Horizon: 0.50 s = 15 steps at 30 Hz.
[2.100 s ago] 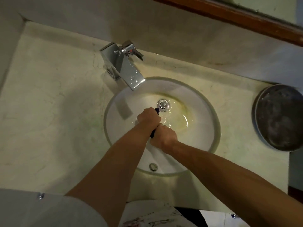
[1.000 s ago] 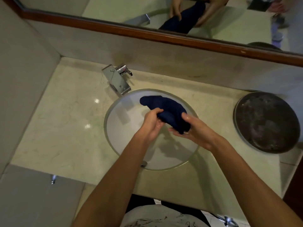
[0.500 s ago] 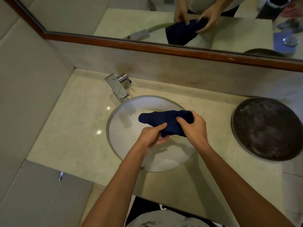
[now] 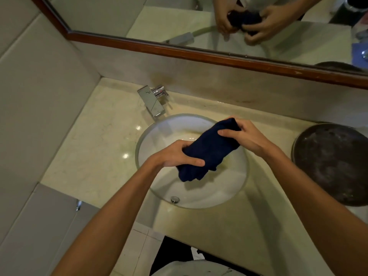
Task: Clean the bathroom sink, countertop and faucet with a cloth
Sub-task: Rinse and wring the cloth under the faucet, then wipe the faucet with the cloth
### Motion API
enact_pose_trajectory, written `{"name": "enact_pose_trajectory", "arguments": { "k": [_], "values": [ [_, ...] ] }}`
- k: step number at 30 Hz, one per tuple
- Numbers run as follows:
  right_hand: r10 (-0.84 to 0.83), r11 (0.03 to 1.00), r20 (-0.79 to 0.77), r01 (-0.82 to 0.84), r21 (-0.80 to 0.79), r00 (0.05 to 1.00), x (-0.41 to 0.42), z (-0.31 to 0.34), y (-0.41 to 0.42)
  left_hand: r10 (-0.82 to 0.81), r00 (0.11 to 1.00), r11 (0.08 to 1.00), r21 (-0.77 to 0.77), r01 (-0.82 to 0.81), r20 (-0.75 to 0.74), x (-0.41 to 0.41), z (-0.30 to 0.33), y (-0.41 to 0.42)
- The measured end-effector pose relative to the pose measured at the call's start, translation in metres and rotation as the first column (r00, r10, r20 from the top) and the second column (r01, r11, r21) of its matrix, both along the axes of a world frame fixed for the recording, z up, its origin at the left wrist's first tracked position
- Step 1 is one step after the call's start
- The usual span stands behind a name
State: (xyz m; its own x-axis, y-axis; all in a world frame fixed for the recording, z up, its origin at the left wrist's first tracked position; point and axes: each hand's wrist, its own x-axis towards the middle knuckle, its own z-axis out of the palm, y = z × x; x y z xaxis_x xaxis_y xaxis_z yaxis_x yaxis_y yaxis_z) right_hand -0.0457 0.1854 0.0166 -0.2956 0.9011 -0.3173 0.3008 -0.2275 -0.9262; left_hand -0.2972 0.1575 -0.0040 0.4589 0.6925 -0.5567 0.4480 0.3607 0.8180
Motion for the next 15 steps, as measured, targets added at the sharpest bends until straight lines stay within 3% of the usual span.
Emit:
{"name": "enact_pose_trajectory", "arguments": {
  "k": [6, 12, 15],
  "values": [
    [-0.279, 0.959, 0.102, 0.271, 0.083, 0.955, -0.058, -0.065, 0.011, 0.243, 0.969, 0.962, -0.117, -0.245, -0.034, -0.059, -0.034, 0.007],
    [-0.412, 0.904, 0.172, 0.425, -0.04, 0.895, -0.137, -0.105, -0.034, 0.369, 0.908, 0.929, 0.065, -0.363, -0.198, -0.13, -0.054, -0.009],
    [-0.394, 0.898, 0.115, 0.409, -0.161, 0.912, -0.197, -0.103, -0.068, 0.564, 0.766, 0.826, 0.219, -0.519, -0.309, -0.161, -0.065, -0.045]
  ]
}}
